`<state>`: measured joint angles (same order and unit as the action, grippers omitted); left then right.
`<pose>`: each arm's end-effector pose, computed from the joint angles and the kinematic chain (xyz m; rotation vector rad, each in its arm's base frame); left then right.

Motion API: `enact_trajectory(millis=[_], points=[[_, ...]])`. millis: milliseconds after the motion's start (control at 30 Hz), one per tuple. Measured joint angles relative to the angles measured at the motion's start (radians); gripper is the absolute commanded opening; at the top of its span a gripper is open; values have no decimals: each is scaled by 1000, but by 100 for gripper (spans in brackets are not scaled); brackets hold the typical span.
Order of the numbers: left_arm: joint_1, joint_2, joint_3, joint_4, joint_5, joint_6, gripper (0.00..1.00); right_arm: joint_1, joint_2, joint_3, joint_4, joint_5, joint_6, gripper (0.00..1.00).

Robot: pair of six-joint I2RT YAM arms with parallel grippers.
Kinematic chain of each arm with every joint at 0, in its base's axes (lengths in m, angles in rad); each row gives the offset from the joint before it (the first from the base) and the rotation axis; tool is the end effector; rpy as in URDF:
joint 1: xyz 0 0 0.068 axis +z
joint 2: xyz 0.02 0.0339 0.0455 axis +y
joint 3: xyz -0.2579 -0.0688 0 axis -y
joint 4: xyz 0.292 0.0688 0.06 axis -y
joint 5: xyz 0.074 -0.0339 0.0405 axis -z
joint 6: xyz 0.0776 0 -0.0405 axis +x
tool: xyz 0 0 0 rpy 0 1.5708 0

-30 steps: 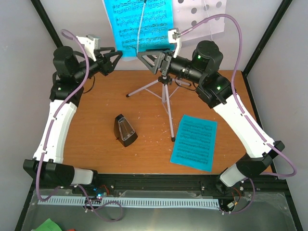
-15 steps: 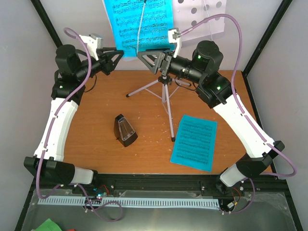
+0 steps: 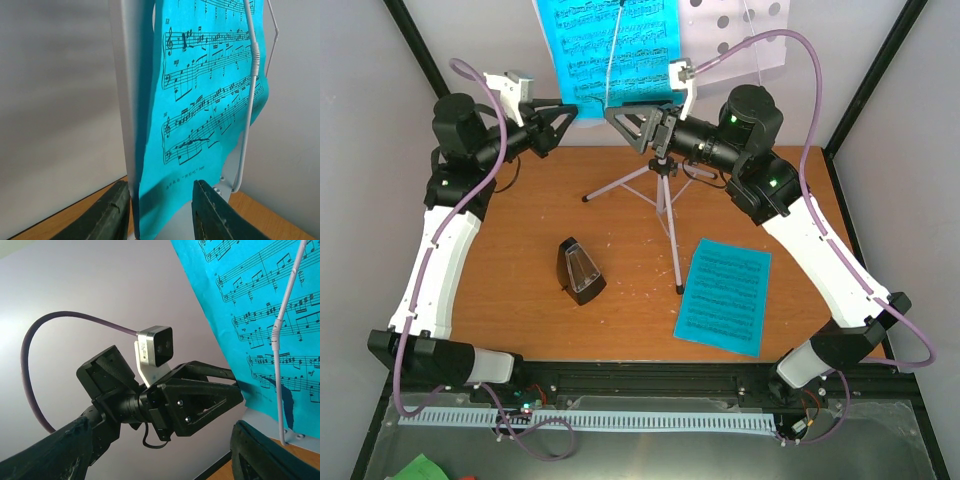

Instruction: Pack up the instrument practice props

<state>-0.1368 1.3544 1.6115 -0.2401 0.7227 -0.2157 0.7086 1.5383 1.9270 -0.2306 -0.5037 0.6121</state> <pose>0.3536 -0.1005 0.4999 0.5212 1.5338 -0.8323 0.2788 0.2883 0.5598 -0.5353 1.5077 1.4125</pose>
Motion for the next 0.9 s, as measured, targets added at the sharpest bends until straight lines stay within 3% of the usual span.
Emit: enact_trajectory(millis=[233,600,900], points=[[0,-2,0,0,6,-11,35,0,0,0,5,3,5,74],[-5,-26,-10,7,0,-26,50,0,0,0,11,10,6,74],[-8,-55,-16,31,8,-37,52,0,2,0,18,16,6,74]])
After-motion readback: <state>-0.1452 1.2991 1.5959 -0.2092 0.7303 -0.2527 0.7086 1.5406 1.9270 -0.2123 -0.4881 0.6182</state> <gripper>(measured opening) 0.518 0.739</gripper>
